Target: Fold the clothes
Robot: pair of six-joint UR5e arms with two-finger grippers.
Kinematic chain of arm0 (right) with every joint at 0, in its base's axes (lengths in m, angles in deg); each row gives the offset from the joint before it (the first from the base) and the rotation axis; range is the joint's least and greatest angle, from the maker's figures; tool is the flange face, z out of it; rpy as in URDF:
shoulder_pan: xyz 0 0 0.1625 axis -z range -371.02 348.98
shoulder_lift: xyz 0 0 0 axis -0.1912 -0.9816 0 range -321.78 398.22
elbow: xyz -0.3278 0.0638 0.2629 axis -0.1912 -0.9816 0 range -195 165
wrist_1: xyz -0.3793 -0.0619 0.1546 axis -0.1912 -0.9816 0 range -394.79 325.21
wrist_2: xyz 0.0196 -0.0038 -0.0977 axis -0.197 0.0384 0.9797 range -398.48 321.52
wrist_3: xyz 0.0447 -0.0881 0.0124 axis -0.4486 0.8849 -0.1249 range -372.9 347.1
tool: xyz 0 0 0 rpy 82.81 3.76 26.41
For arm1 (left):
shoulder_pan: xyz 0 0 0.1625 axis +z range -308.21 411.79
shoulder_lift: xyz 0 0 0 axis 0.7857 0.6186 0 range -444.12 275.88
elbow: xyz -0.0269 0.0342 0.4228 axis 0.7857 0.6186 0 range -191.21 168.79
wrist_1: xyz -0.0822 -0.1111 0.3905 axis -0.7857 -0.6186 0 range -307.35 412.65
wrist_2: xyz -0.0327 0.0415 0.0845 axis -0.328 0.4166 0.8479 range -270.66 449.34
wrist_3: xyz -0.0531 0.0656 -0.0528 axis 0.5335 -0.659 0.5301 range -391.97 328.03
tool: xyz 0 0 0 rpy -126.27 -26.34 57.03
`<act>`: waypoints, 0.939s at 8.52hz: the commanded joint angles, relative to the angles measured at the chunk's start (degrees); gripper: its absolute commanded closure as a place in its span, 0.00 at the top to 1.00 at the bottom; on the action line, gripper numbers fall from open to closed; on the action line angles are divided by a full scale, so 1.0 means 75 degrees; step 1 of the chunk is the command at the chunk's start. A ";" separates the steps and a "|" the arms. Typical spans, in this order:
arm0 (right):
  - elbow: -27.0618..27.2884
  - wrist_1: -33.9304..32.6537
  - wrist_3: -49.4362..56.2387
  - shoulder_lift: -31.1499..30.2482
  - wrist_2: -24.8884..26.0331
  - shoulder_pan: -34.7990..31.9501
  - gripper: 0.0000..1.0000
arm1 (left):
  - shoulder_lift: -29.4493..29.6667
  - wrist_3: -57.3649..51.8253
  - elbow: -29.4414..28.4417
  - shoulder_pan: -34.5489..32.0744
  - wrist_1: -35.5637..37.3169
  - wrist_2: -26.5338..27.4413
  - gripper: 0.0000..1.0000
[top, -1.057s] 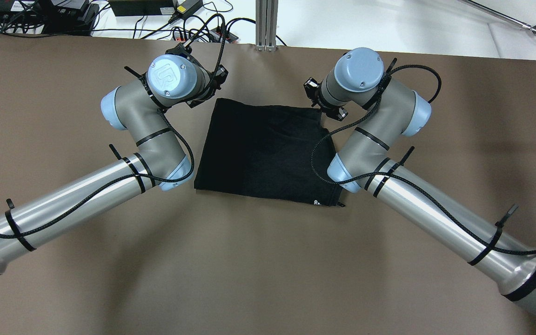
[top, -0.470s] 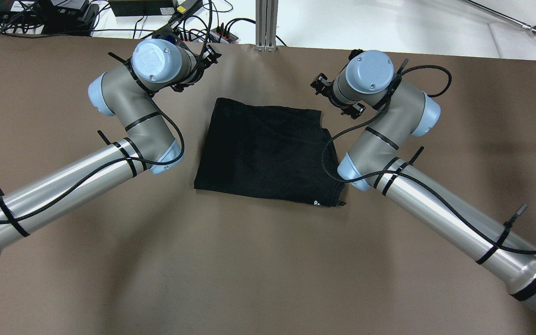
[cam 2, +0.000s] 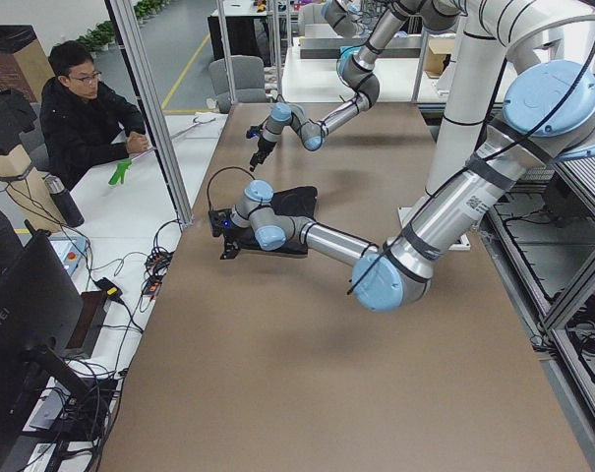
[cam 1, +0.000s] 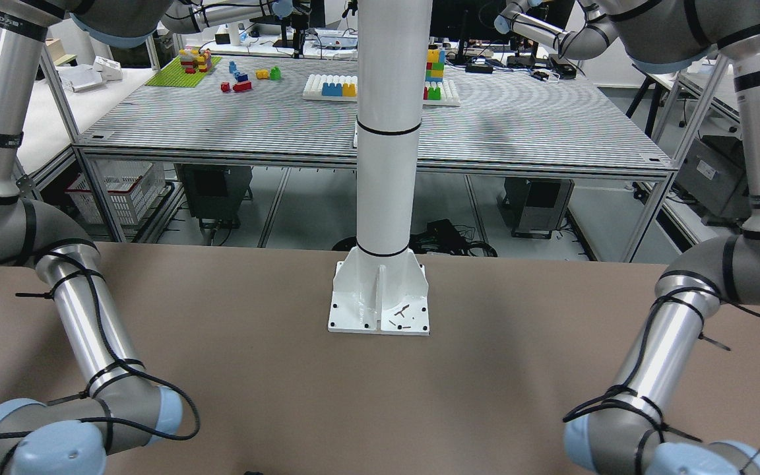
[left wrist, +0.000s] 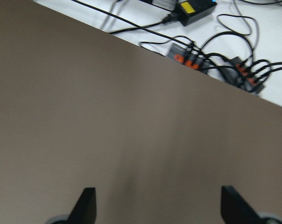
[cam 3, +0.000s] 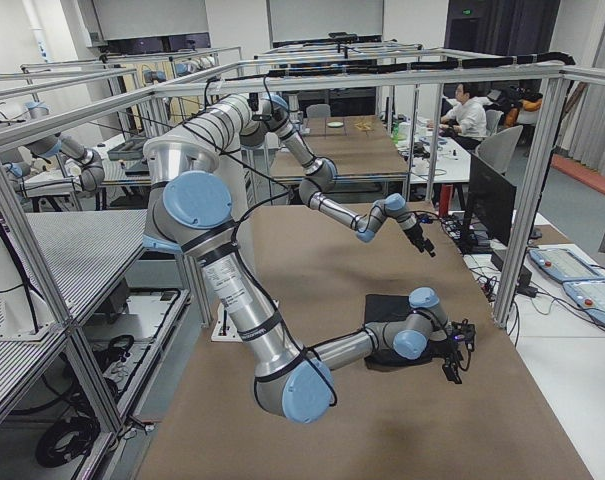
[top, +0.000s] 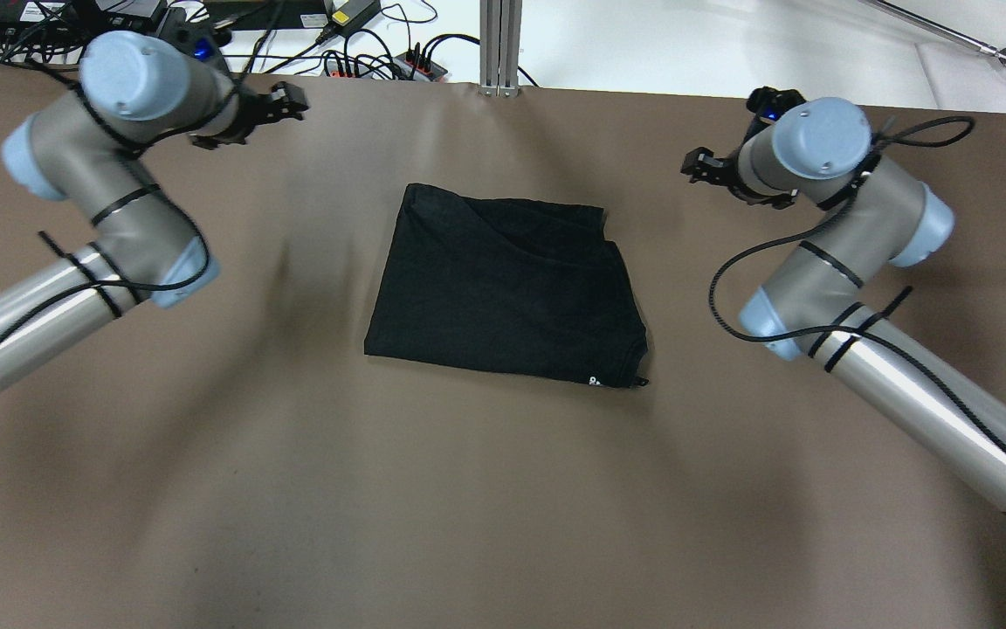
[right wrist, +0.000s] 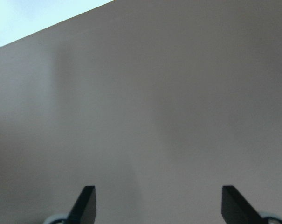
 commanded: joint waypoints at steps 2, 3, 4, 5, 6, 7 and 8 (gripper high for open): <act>0.0768 0.0108 0.4187 -0.1837 -0.0084 -0.1529 0.95 | -0.3884 -0.4190 0.3287 -0.1420 0.0737 -0.0193 0.94; 0.0897 0.0515 0.5312 -0.2340 -0.0084 -0.1916 0.95 | -0.4764 -0.4955 0.3724 -0.1714 0.0679 -0.0239 0.94; 0.0898 0.0878 0.6159 -0.2809 -0.0107 -0.2396 0.95 | -0.5237 -0.5577 0.3890 -0.2076 0.0667 -0.0228 0.94; 0.0910 0.1149 0.6979 -0.3209 -0.0108 -0.2760 0.95 | -0.5531 -0.6593 0.3857 -0.2521 0.0632 -0.0227 0.94; 0.0910 0.1650 0.7637 -0.3758 -0.0177 -0.3182 0.95 | -0.5697 -0.7798 0.3799 -0.3082 0.0655 -0.0251 0.94; 0.0956 0.1911 0.8189 -0.4088 -0.0804 -0.3708 0.95 | -0.5803 -0.8785 0.3590 -0.3749 0.0644 -0.0703 0.94; 0.0980 0.1936 0.8403 -0.4265 -0.1484 -0.4131 0.95 | -0.5792 -0.9642 0.3274 -0.4301 0.0620 -0.1068 0.94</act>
